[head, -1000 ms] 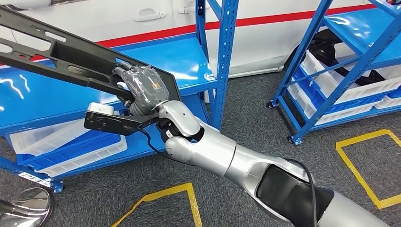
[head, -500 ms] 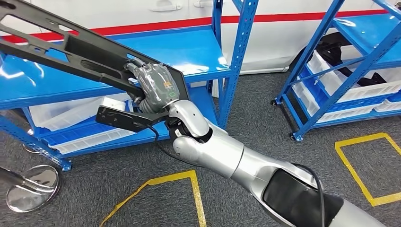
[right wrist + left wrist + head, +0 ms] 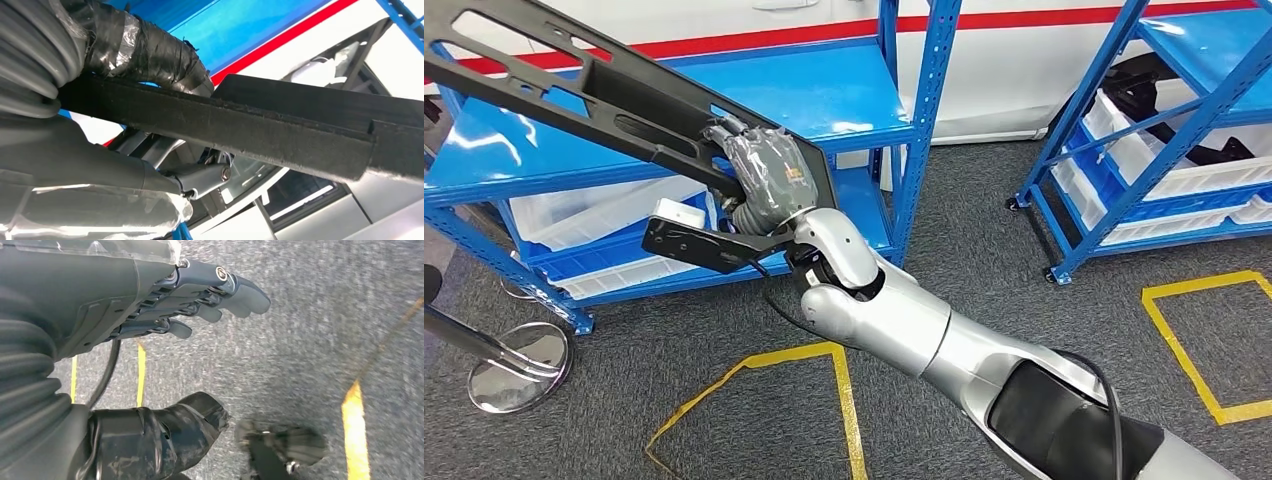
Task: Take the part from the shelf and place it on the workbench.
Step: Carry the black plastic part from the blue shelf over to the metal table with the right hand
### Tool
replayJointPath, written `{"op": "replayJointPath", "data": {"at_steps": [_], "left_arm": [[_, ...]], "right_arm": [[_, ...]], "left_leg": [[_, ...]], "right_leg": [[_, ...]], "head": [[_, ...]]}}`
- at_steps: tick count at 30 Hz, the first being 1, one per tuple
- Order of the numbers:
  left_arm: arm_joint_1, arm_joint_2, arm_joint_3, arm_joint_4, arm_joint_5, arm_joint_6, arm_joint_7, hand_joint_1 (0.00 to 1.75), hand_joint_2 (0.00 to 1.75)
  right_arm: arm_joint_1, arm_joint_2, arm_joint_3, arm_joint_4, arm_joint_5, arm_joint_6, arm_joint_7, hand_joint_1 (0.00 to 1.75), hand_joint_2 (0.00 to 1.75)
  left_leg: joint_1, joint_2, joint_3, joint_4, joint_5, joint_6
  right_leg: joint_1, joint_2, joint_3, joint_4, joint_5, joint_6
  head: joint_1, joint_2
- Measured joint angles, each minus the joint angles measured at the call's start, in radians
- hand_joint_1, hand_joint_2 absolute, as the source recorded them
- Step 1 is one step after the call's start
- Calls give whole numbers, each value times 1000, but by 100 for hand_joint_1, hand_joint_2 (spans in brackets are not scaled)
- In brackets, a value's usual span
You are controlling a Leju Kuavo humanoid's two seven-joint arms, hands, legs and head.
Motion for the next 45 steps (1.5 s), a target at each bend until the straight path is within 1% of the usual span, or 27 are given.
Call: {"op": "replayJointPath", "data": {"at_steps": [1, 2, 3, 5, 7, 9, 12, 13, 14, 16, 17, 18, 19, 22, 24, 26, 28, 29, 32, 33, 34, 35, 37, 39, 42, 43, 45], "left_arm": [[0, 1, 0, 0, 0, 0, 0, 0, 175], [0, 1, 0, 0, 0, 0, 0, 0, 175], [1, 2, 0, 0, 0, 0, 0, 0, 175], [0, 4, 0, 0, 0, 0, 0, 0, 175], [-3, 4, 0, 0, 0, 0, -2, 0, 175], [-6, 4, 0, 0, -1, 1, -10, 0, 175], [-5, 4, 0, 0, -14, 9, -37, 0, 175], [-5, 4, 0, 0, -18, 12, -42, 0, 175], [-5, 4, 0, 0, -21, 14, -45, 0, 175], [-5, 6, 0, 0, -22, 16, -44, 0, 175], [-4, 6, 0, 0, -22, 16, -43, 0, 175], [-3, 7, 0, 1, -22, 16, -42, 0, 175], [-3, 8, 0, 1, -21, 15, -41, 0, 175], [-3, 7, 0, 0, -21, 14, -39, 0, 175], [-4, 6, 0, 0, -21, 14, -39, 0, 175], [-3, 7, 0, 1, -21, 14, -37, 0, 175], [0, 8, 0, 1, -21, 14, -37, 0, 175], [0, 9, 0, 1, -21, 14, -37, 0, 175], [-1, 8, 0, 1, -21, 12, -49, 0, 175], [-1, 8, 0, 1, -21, 10, -53, 0, 175], [-1, 9, 0, 1, -21, 8, -55, 0, 175], [0, 9, 0, 1, -21, 6, -58, 0, 175], [0, 11, 0, 1, -20, 3, -63, 0, 175], [-3, 13, 0, 1, -19, -2, -68, 0, 175], [0, 15, 0, 1, -17, -8, -72, 0, 175], [2, 15, 0, 1, -17, -10, -73, 0, 175], [3, 15, 0, 1, -16, -13, -74, 0, 175]], "right_arm": [[0, 0, 0, 0, 0, 0, 0, 175, 175], [1, 0, 0, 1, 0, 0, 0, 175, 175], [1, 0, 0, 2, 1, 0, 0, 175, 175], [1, 0, 0, 3, 1, 1, 0, 175, 175], [0, 0, -1, 3, 1, 1, 0, 175, 175], [-2, 0, -2, 3, 0, 2, 0, 175, 175], [-3, 0, -3, 3, -16, 10, 0, 175, 175], [-4, 0, -3, 3, -25, 15, 0, 175, 175], [-4, -1, -4, 3, -32, 21, 0, 175, 175], [-5, -1, -5, 3, -43, 30, 0, 175, 175], [-4, -2, -5, 3, -46, 33, 0, 175, 175], [-4, -2, -5, 3, -48, 34, 0, 175, 175], [-4, -2, -5, 3, -49, 35, 0, 175, 175], [-5, -2, -5, 2, -50, 35, 0, 175, 175], [-5, -2, -6, 2, -50, 36, 0, 175, 175], [-5, -2, -7, 2, -51, 36, 0, 175, 175], [-6, -2, -8, 1, -52, 37, 0, 175, 175], [-7, -2, -8, 1, -52, 37, 0, 175, 175], [-7, -1, -9, 0, -52, 37, -1, 175, 175], [-7, -1, -9, 0, -51, 37, -1, 175, 175], [-6, -1, -9, 0, -49, 37, -1, 175, 175], [-7, -1, -9, 0, -46, 36, -1, 175, 175], [-9, -1, -9, -1, -38, 35, -1, 175, 175], [-12, -1, -9, -2, -30, 33, -1, 175, 175], [-13, -1, -9, -3, -24, 31, -1, 175, 175], [-14, -1, -9, -3, -23, 31, -1, 175, 175], [-15, -2, -9, -4, -21, 30, -2, 175, 175]], "left_leg": [[4, 0, -8, 50, -19, -7], [8, 1, -4, 75, -17, -14], [12, 1, 15, 67, 1, -21], [18, 1, 76, -8, 50, -31], [19, -1, 138, -107, 49, -36], [14, -4, 164, -160, 31, -24], [12, -3, 155, -167, 46, 9], [13, -1, 151, -170, 54, 20], [14, 0, 145, -173, 64, 30], [11, -1, 130, -173, 78, 40], [9, -3, 121, -172, 85, 42], [8, -6, 112, -170, 91, 42], [7, -10, 104, -169, 96, 42], [5, -25, 89, -162, 106, 34], [5, -35, 79, -160, 113, 23], [6, -45, 74, -164, 121, 9], [7, -36, 64, -150, 107, -2], [7, -27, 50, -118, 84, -6], [8, -10, -20, 59, -9, -17], [8, -9, -30, 94, -18, -19], [8, -7, -23, 93, -9, -19], [8, -3, 3, 55, 15, -18], [2, 24, 78, -74, 67, -9], [-8, 46, 119, -158, 87, 4], [-11, 30, 114, -175, 97, 23], [-7, 22, 114, -181, 103, 30], [-1, 11, 112, -189, 114, 41]], "right_leg": [[-2, -1, -13, 5, 6, 2], [-5, -2, -27, 11, 11, 5], [-9, -3, -42, 20, 16, 10], [-16, -2, -67, 37, 23, 19], [-19, -2, -87, 52, 28, 27], [-17, -1, -98, 59, 37, 41], [-16, 2, -106, 61, 46, 62], [-17, 3, -115, 80, 27, 66], [-17, 4, -130, 121, -7, 69], [-17, 4, -173, 248, -92, 70], [-17, 4, -187, 305, -121, 70], [-17, 4, -186, 331, -131, 69], [-17, 4, -166, 320, -124, 67], [-16, 32, -41, 139, -67, 53], [-13, 51, -4, 72, -57, 45], [-11, 42, -4, 63, -53, 39], [-16, 28, -4, 55, -44, 28], [-18, 19, -4, 51, -40, 23], [-14, -8, -11, 51, -35, 16], [-12, -17, -13, 52, -35, 16], [-11, -26, -15, 53, -35, 15], [-10, -34, -16, 55, -35, 15], [-7, -49, -17, 59, -35, 17], [-3, -65, -21, 60, -32, 22], [-1, -80, -24, 59, -29, 36], [-3, -68, -28, 67, -39, 41], [-7, -28, -59, 142, -91, 50]], "head": [[0, 0], [-1, 0], [-1, 0], [-1, 0], [-2, 0], [0, 0], [4, 0], [5, 0], [5, 0], [6, 0], [6, 0], [6, 0], [6, 0], [7, 0], [6, 0], [6, 0], [3, 0], [1, 0], [-3, 0], [-3, 0], [-4, 0], [-4, 0], [-4, 0], [-3, 0], [-3, 0], [-3, 0], [-1, 0]]}}
